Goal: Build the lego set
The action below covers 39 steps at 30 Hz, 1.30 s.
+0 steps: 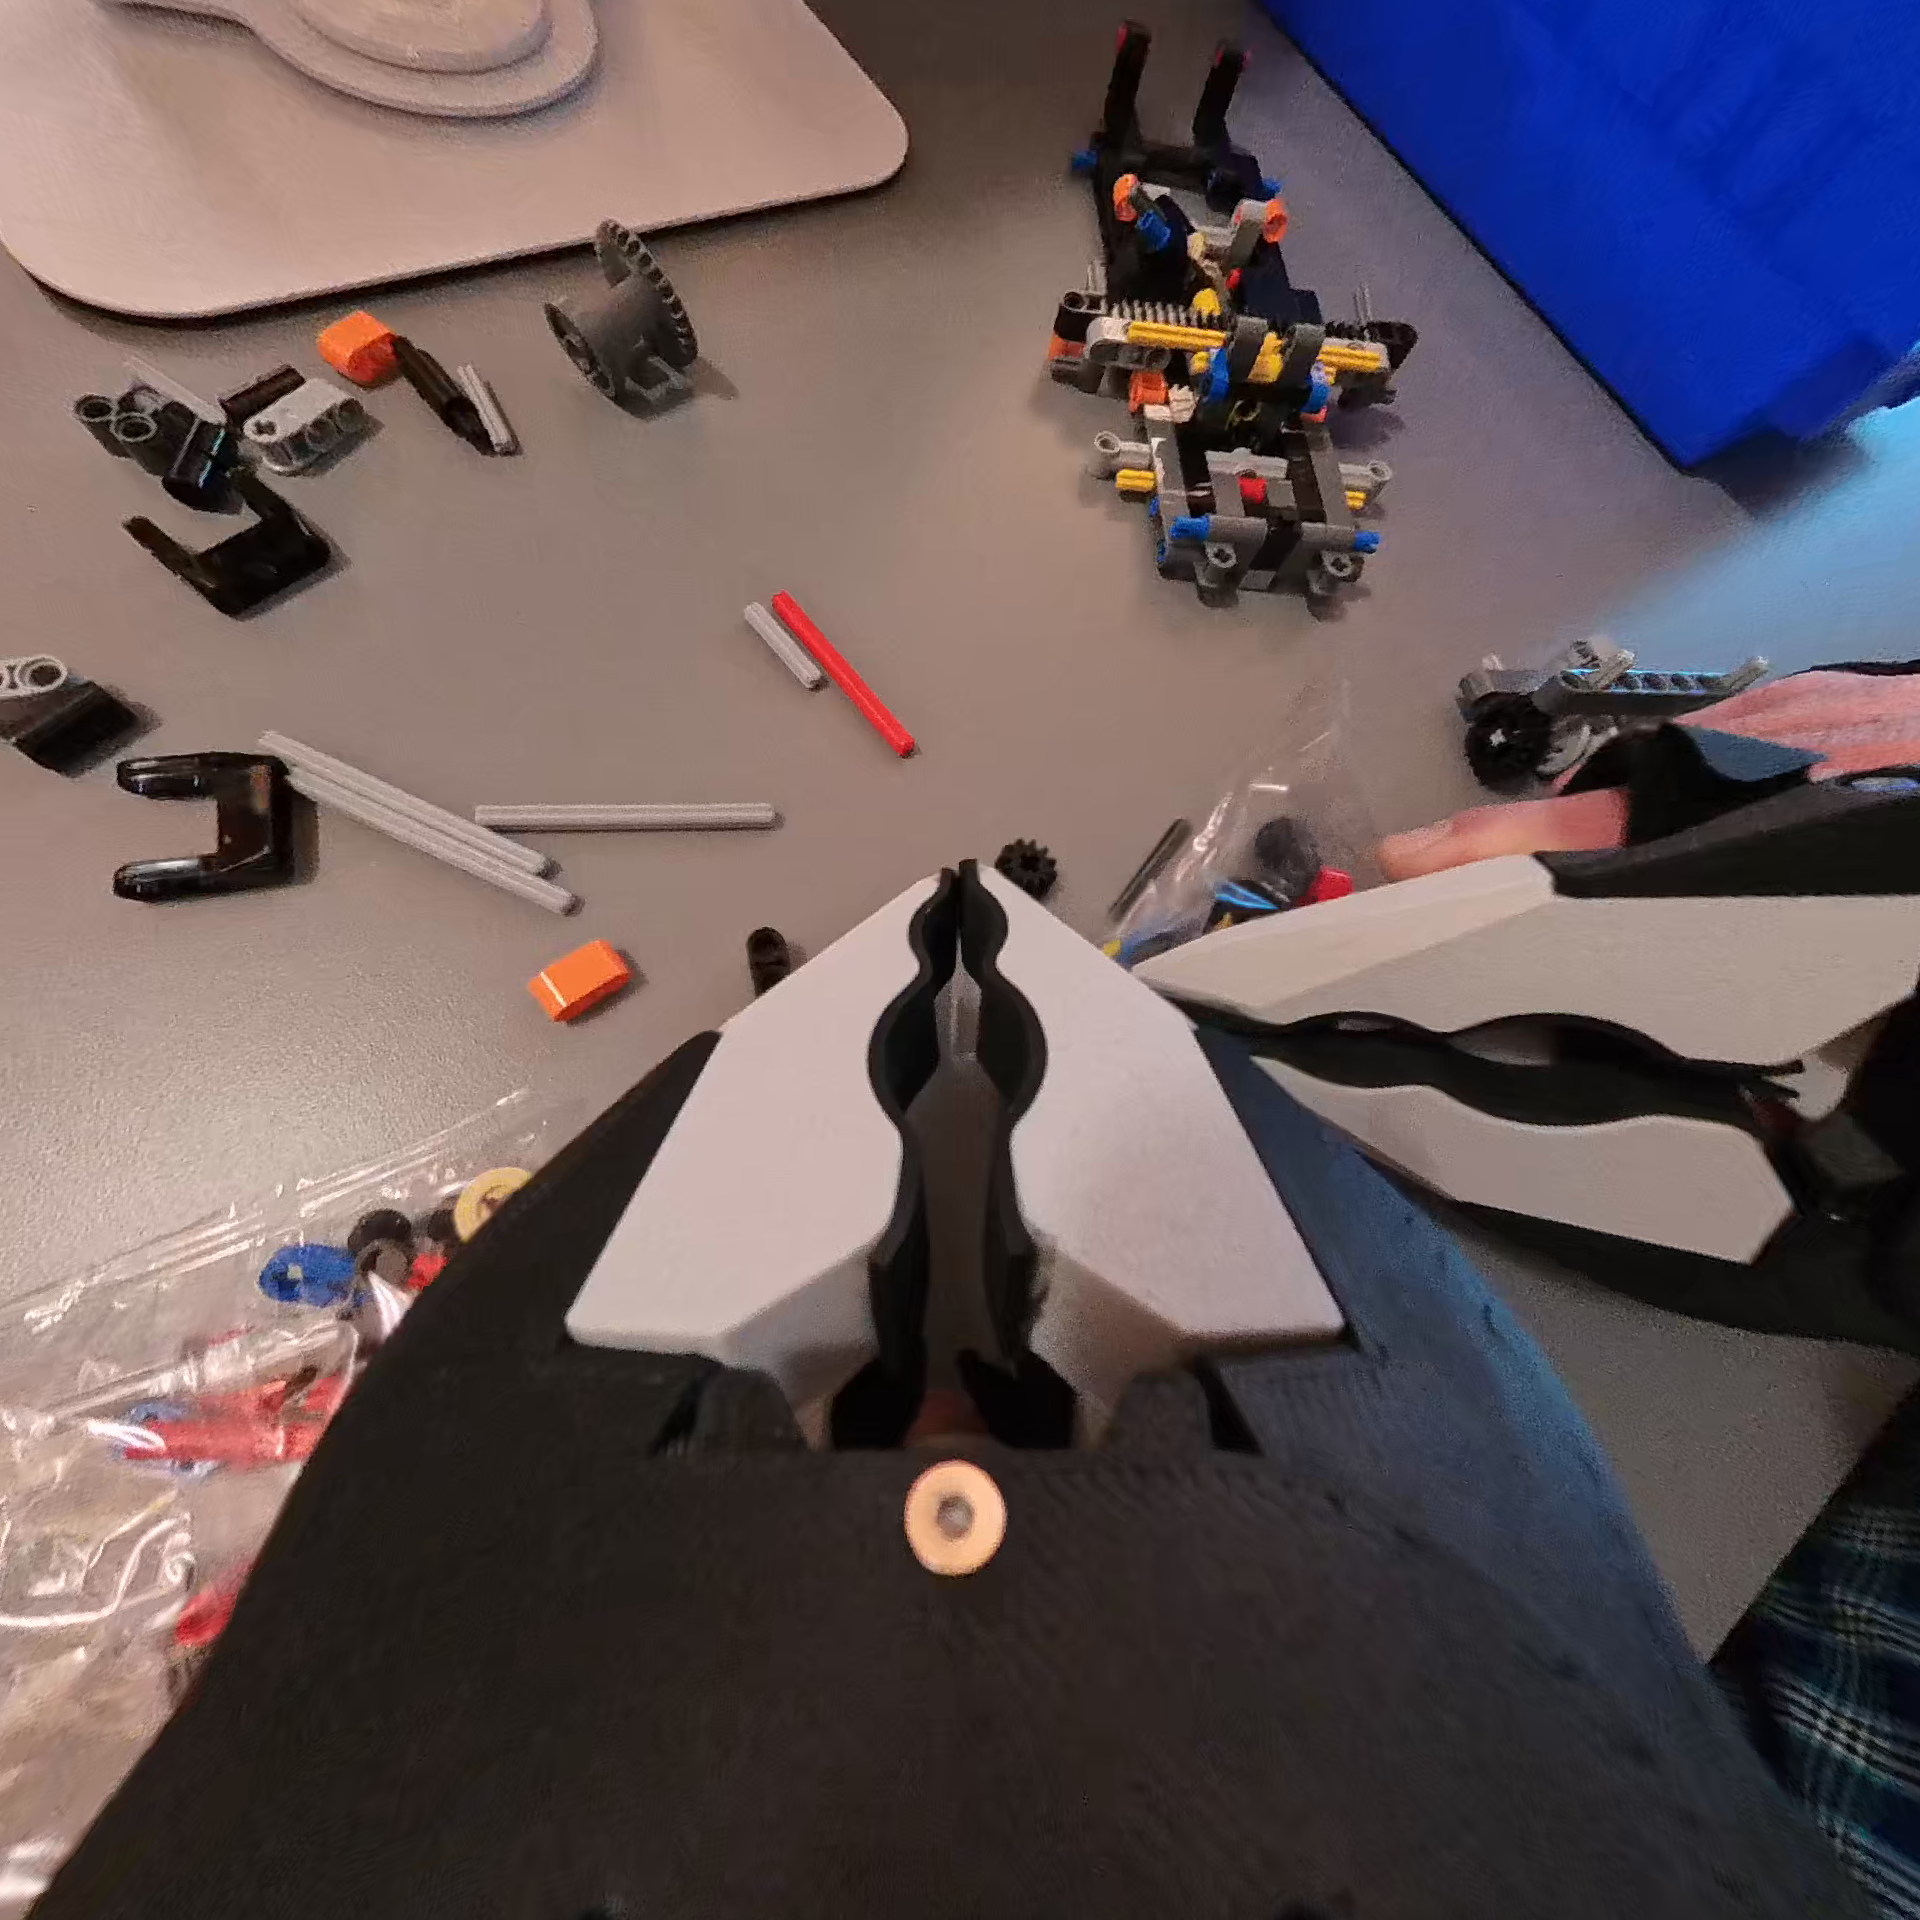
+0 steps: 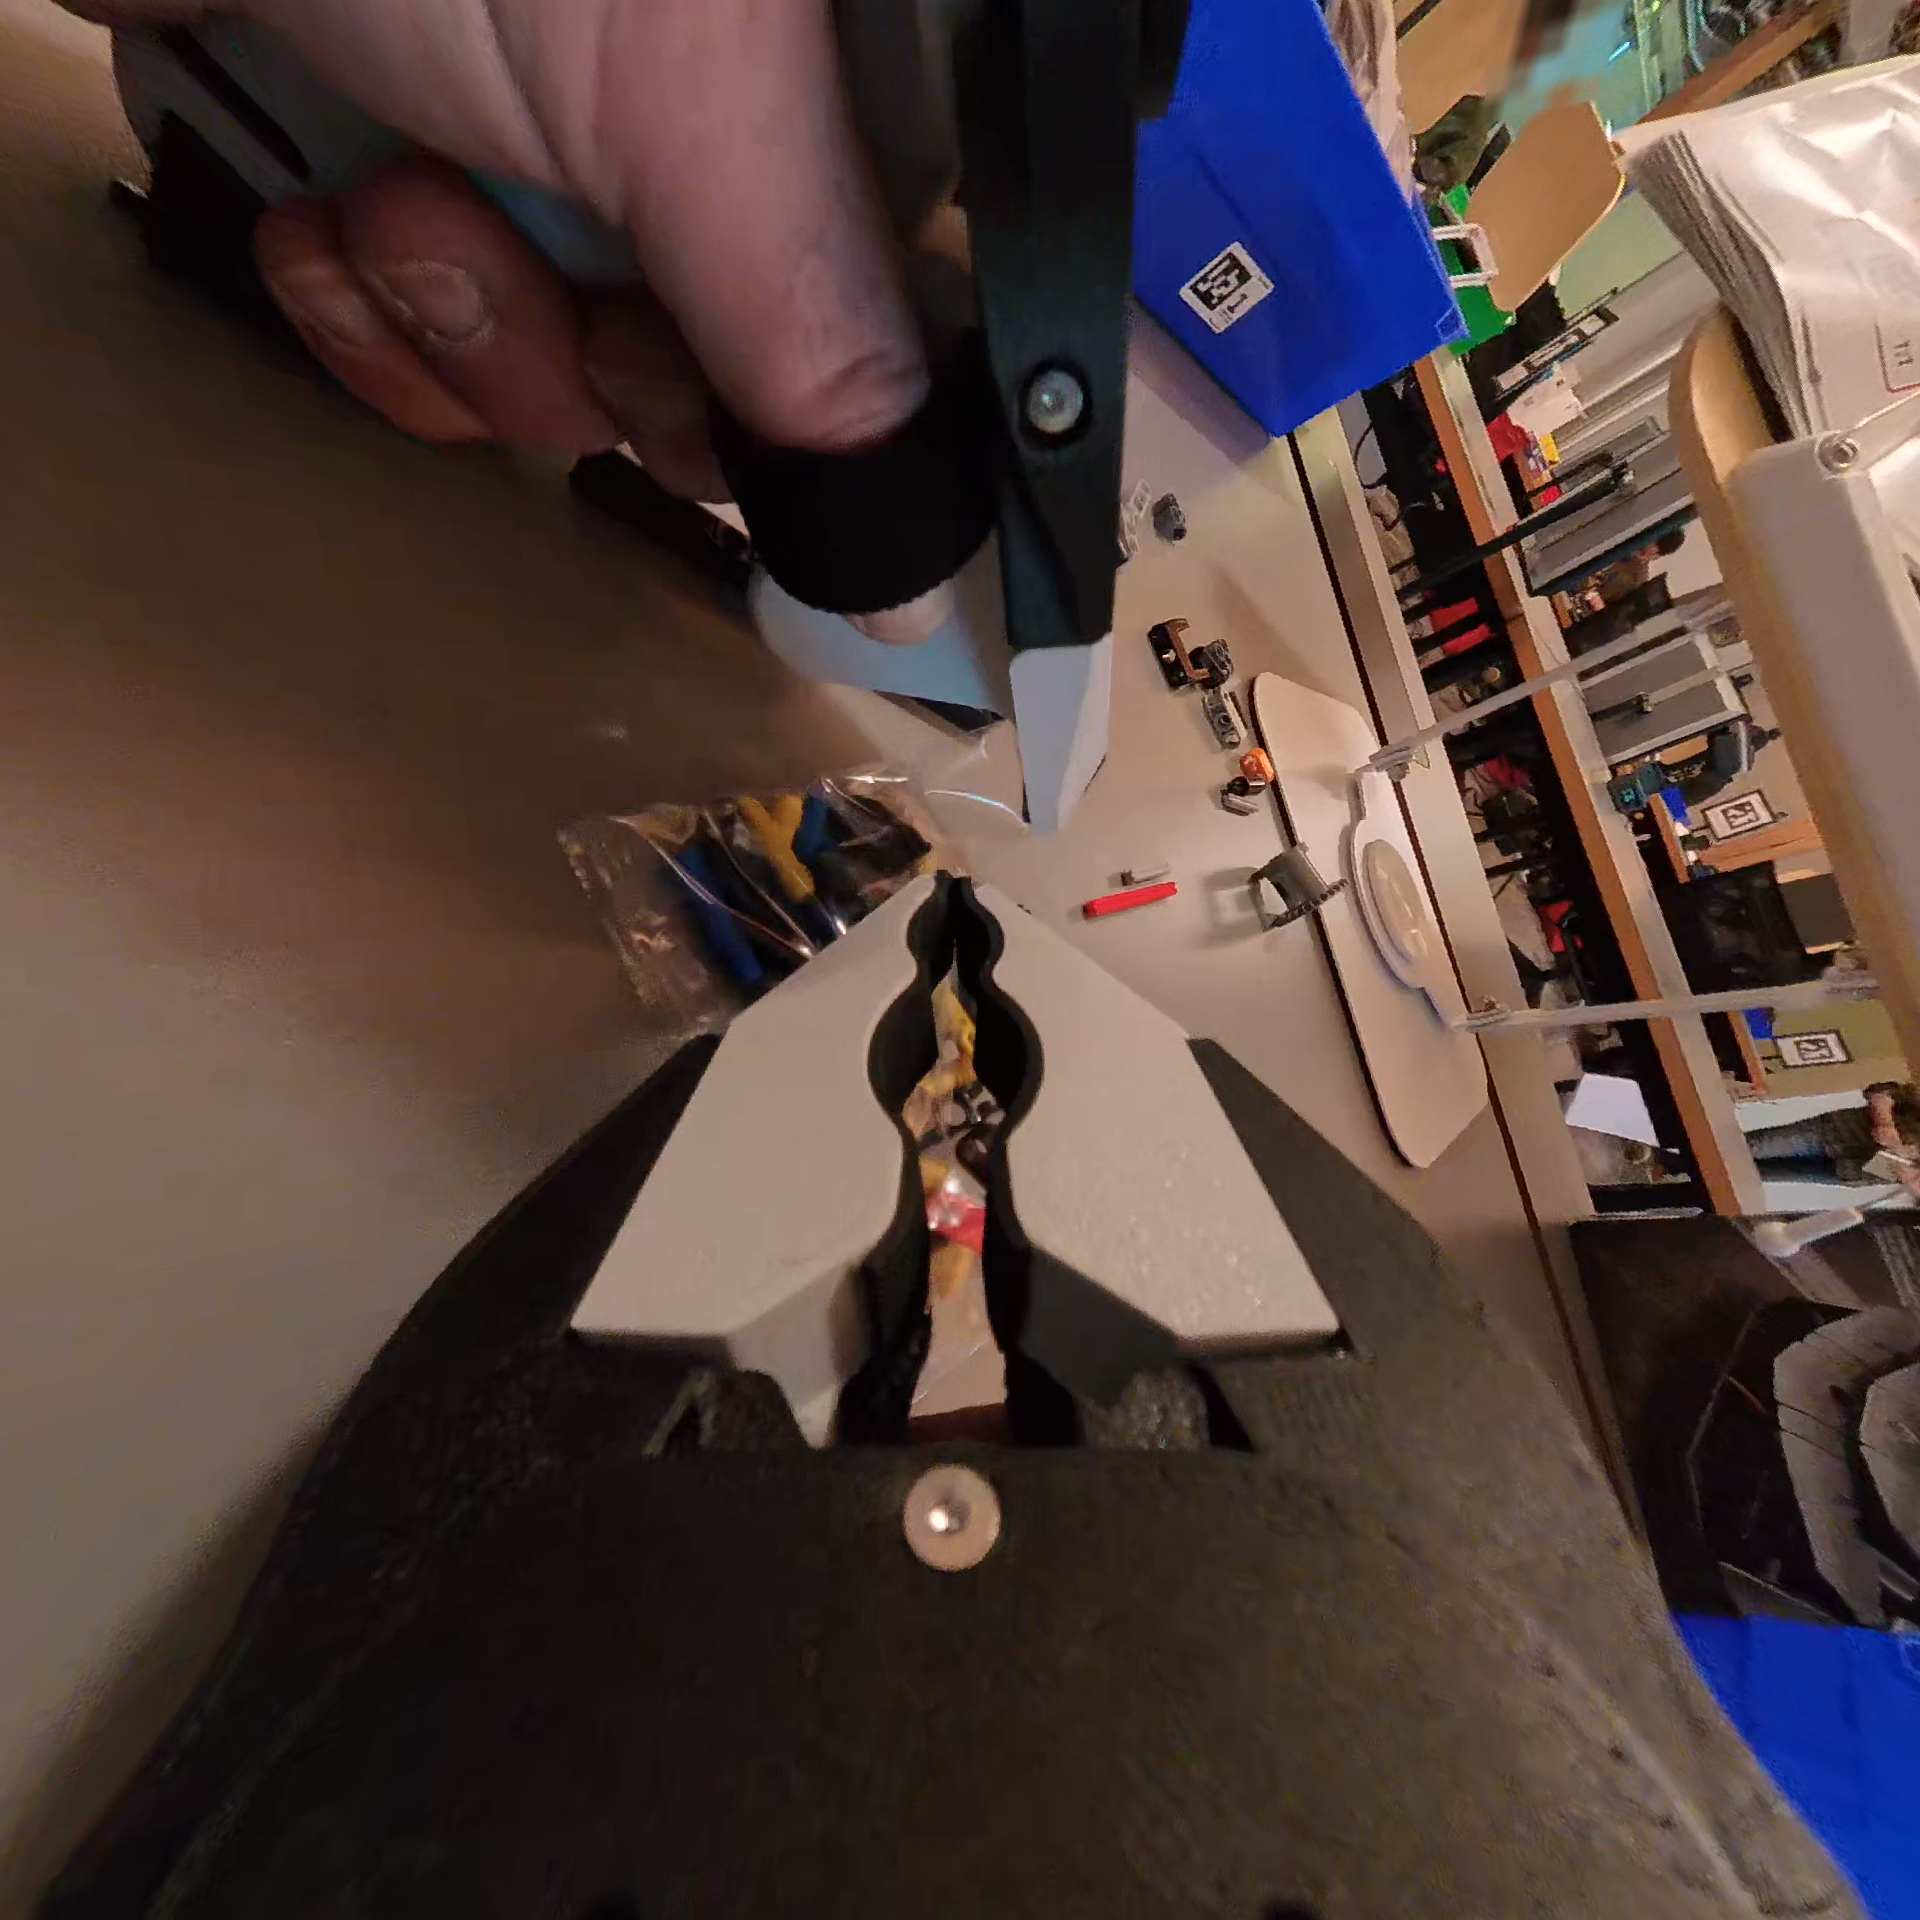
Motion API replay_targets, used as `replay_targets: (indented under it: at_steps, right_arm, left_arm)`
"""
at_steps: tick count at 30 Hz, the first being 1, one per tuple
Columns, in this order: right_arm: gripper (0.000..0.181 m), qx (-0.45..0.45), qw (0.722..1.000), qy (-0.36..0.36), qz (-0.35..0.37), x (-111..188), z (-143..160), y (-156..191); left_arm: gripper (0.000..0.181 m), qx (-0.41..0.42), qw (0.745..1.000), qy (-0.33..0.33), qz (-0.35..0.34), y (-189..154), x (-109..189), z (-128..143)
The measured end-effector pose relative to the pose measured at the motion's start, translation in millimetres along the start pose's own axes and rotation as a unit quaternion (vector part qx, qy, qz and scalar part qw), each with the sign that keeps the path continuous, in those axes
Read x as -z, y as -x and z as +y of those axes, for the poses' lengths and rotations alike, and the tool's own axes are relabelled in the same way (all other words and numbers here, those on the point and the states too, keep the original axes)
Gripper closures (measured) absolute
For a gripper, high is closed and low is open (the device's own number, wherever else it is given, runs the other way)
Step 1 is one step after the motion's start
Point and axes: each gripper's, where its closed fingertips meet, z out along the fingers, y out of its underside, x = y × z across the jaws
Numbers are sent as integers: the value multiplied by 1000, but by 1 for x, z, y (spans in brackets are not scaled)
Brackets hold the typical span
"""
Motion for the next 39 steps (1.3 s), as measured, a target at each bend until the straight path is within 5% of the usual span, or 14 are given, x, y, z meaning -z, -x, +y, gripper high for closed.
replay_targets:
  at_steps: [39]
  right_arm:
    - [181, -89, 994, 13, -70, 36, 16, 15]
  left_arm:
    - [181, -108, 987, 57, -107, 37, -12, 2]
